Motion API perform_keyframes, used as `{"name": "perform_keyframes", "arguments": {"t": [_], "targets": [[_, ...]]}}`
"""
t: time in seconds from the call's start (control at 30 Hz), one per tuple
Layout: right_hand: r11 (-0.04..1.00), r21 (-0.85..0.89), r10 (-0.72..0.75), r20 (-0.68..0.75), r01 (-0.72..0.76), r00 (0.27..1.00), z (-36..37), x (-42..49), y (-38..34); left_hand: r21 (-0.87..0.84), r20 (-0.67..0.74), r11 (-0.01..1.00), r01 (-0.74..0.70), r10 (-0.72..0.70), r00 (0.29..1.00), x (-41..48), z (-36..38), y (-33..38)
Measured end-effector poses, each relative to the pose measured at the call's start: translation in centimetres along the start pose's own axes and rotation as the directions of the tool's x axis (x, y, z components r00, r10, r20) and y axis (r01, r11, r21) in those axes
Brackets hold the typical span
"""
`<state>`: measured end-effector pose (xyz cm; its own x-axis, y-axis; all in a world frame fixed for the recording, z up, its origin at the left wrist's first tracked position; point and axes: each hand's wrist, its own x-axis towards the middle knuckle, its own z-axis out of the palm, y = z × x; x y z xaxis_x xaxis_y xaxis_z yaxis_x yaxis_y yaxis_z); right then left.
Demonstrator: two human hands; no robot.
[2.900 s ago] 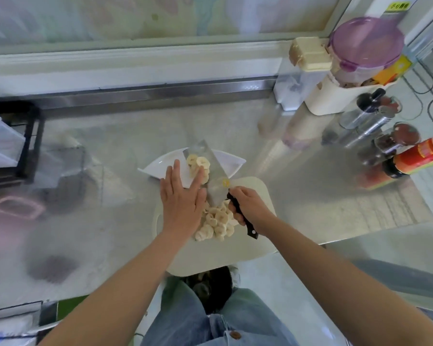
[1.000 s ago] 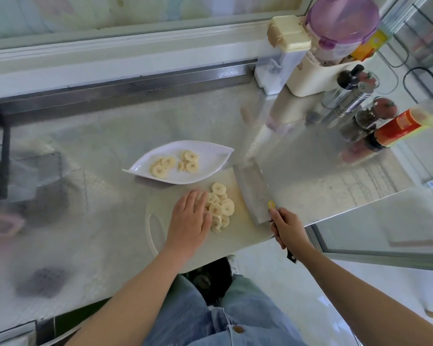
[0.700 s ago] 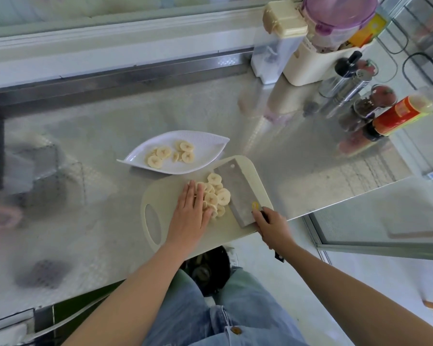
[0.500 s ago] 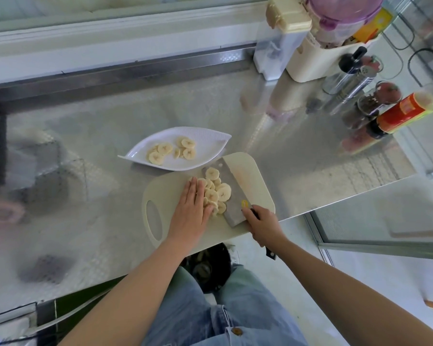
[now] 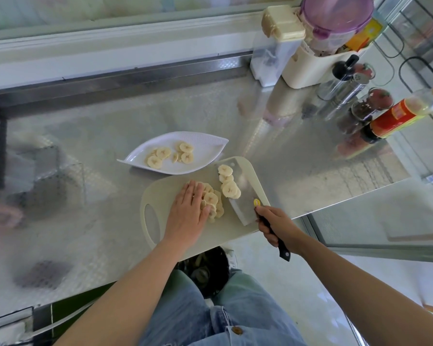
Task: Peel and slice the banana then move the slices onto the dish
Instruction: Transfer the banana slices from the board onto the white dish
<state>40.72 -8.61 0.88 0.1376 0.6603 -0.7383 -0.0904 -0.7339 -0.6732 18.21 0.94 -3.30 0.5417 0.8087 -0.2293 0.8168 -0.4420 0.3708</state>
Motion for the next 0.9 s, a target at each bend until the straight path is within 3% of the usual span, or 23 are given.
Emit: {"name": "perform_keyframes", "arguments": {"t": [0.27, 0.57, 0.8, 0.9], "targets": [[0.992, -0.022, -0.122, -0.031, 0.122, 0.992, 1.9, 1.1, -4.9, 0.004, -0.287, 0.999, -0.04, 0.039, 0.957, 1.0, -3.2, 0.7], [0.967, -0.181, -0.196, -0.078, 0.179, 0.978, 6.2, 4.7, -7.7, 0.088, -0.2, 0.996, 0.008, 0.01, 0.98, 4.5, -4.3, -0.7], [0.961, -0.202, -0.199, -0.041, 0.187, 0.979, 8.7, 6.3, -8.0, 0.177, -0.233, 0.976, 0.13, -0.087, 0.969, 4.4, -4.0, -4.5], [0.965, -0.188, -0.198, -0.061, 0.184, 0.978, 9.1, 6.5, -8.3, 0.206, -0.184, 0.962, 0.179, -0.142, 0.973, 4.2, -3.9, -6.1]]}}
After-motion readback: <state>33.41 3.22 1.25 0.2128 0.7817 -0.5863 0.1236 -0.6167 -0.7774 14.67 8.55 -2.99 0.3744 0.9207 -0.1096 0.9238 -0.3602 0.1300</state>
